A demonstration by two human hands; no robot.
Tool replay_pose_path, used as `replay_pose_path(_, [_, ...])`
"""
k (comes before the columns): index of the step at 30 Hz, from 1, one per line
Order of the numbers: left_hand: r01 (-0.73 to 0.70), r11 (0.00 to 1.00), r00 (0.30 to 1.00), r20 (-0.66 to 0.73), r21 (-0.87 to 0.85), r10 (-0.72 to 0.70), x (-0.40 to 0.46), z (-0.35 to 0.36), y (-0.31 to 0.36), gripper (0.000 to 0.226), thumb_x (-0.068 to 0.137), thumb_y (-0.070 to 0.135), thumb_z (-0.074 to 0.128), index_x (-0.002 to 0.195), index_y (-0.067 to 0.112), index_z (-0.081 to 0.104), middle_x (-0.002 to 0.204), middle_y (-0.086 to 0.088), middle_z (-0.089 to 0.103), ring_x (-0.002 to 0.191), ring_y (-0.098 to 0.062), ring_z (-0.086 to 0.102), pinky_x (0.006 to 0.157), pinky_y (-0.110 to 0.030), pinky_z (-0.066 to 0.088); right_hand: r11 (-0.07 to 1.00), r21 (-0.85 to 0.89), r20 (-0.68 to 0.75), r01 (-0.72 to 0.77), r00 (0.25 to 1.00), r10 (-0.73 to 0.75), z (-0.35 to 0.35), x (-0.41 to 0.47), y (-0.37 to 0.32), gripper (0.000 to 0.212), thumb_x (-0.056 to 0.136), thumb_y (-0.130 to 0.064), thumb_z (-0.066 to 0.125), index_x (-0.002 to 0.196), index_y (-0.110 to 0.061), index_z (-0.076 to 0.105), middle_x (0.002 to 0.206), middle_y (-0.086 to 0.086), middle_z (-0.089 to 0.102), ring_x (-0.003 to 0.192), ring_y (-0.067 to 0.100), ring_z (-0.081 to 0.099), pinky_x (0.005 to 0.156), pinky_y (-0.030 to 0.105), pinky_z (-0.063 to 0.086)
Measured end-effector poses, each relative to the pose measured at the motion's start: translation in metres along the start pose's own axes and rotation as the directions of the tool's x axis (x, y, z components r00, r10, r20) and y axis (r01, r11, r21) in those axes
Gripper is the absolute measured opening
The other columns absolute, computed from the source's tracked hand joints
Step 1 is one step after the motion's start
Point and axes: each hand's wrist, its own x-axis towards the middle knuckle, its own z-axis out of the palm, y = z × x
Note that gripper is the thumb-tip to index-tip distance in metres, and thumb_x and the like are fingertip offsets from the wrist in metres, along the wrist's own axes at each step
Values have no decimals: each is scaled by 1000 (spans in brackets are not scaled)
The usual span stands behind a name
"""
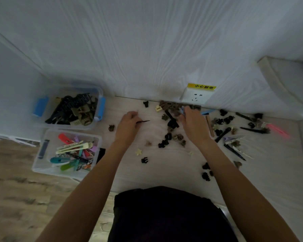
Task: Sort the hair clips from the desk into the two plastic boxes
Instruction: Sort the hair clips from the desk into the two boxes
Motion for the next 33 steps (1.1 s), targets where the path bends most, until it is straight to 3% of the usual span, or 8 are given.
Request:
replay_pose_path(4, [-92,995,992,84,-31,94,1,4,14,19,83,12,65,101,6,69,124,-15,56,108,-28,56,94,-32,43,989,-144,-66,-32,998,23,-13,12,42,18,93,-8,48,106,2,56,92,25,62,86,37,55,63,40,42])
replay_pose_path(10, [-4,990,990,139,-139,24,3,5,21,51,82,17,68,129,10,48,120,-11,54,97,-22,57,85,-24,42,962,-268,123,-53,988,89,-1,31,82,25,86,-2,56,111,4,56,107,27,61,95,41,56,75,43,49])
replay_pose_path(16, [65,996,988,142,-63,-56,2,5,21,33,87,21,62,117,9,59,112,-12,63,101,-25,57,79,-21,34,988,-156,89,0,996,14,2,26,84,21,88,-12,57,104,1,63,99,23,64,91,36,57,71,36,43])
replay_pose_path(20, [64,997,995,77,-32,-61,1,0,11,24,91,16,56,112,11,64,103,-14,65,93,-27,60,73,-23,36,997,47,-81,-61,995,64,-15,15,83,18,88,-16,58,87,2,61,80,22,59,72,25,47,61,29,28])
replay_pose_path(23, [-68,995,997,-27,-71,66,1,-4,16,23,91,10,55,111,8,66,99,-15,64,88,-28,60,73,-26,42,988,78,-103,-132,985,140,-22,4,88,21,89,-17,57,82,2,57,80,20,56,73,21,44,62,28,23])
replay_pose_path(27, [-296,955,951,101,27,292,11,5,34,26,93,20,46,108,12,64,99,-13,63,84,-29,61,71,-33,44,971,10,26,-240,970,240,-10,-3,85,25,92,-21,52,100,2,56,101,22,58,91,34,57,68,35,39])
replay_pose_path(30, [-350,932,922,210,98,325,13,16,41,43,91,34,32,109,13,64,100,-13,63,85,-32,58,69,-37,42,961,-141,117,-237,960,254,-2,-5,82,28,93,-19,50,110,2,53,109,22,56,95,35,57,66,34,38])
replay_pose_path(33, [-347,933,920,225,91,320,12,18,42,26,93,23,51,107,9,65,101,-15,62,90,-33,53,71,-38,47,939,-220,106,-264,951,292,-2,-7,84,27,93,-19,51,111,1,51,112,21,55,98,36,56,67,34,37])
